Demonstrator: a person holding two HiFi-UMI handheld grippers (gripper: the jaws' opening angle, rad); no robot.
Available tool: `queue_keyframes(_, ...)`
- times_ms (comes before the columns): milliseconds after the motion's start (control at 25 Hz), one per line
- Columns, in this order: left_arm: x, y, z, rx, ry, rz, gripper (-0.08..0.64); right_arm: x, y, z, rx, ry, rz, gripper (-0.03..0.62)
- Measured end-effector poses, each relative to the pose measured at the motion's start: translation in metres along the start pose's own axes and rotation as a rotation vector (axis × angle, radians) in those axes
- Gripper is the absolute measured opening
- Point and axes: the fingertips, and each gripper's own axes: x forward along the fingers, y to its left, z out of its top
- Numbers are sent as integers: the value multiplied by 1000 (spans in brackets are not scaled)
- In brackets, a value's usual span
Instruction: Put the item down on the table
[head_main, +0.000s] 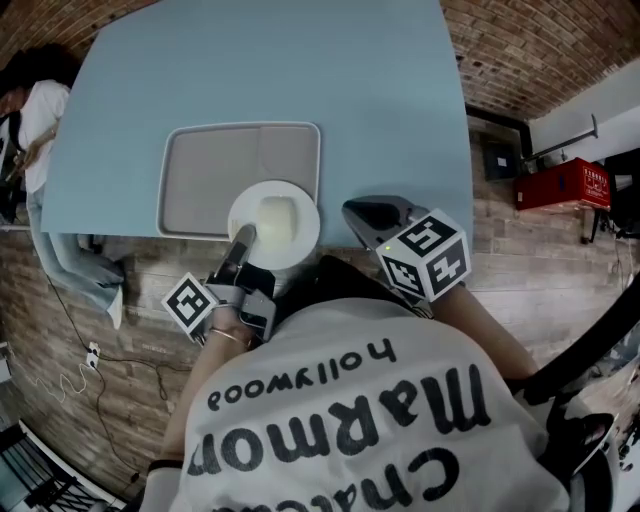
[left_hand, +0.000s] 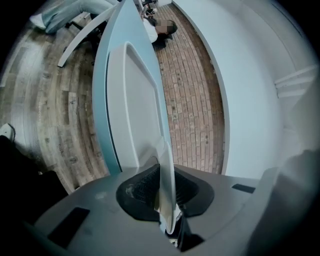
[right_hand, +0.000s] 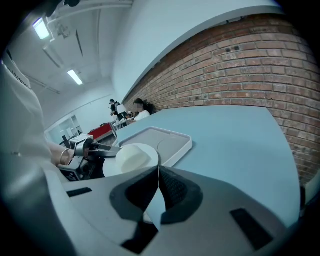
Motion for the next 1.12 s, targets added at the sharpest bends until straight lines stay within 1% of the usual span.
queue_keyframes(80, 0, 2, 2, -21, -24, 44, 38, 0, 0, 1, 2, -1, 1, 11)
queue_keyframes(160, -1, 5, 6, -25, -48, 98, 38, 0, 0, 1, 2, 1, 2, 11)
queue_keyframes(280, -4, 10, 12, -2, -67, 194, 38, 0, 0, 2, 1, -1, 3, 11)
queue_keyframes(360, -4, 12, 14, 33, -67, 258, 38, 0, 0, 2, 2, -2, 4, 11)
queue_keyframes(440, -6, 14, 15, 87, -65, 327, 38, 0, 0, 2, 5, -2, 6, 11)
queue_keyframes(520, -6, 14, 18, 161, -60, 386, 38, 0, 1, 2, 10, -4, 7, 11)
queue_keyframes(640, -5, 12, 23, 259, -52, 447, 38, 1, 1, 3, 17, -4, 6, 11)
queue_keyframes(720, -3, 11, 26, 312, -56, 464, 38, 1, -1, 2, 21, -3, 3, 11)
queue_keyframes(920, 7, 5, 32, 492, -62, 478, 41, -2, -9, 0, 30, 1, -11, 11)
queue_keyframes(1120, 13, 6, 36, 617, -63, 505, 60, -4, -17, -3, 36, 11, -24, 11)
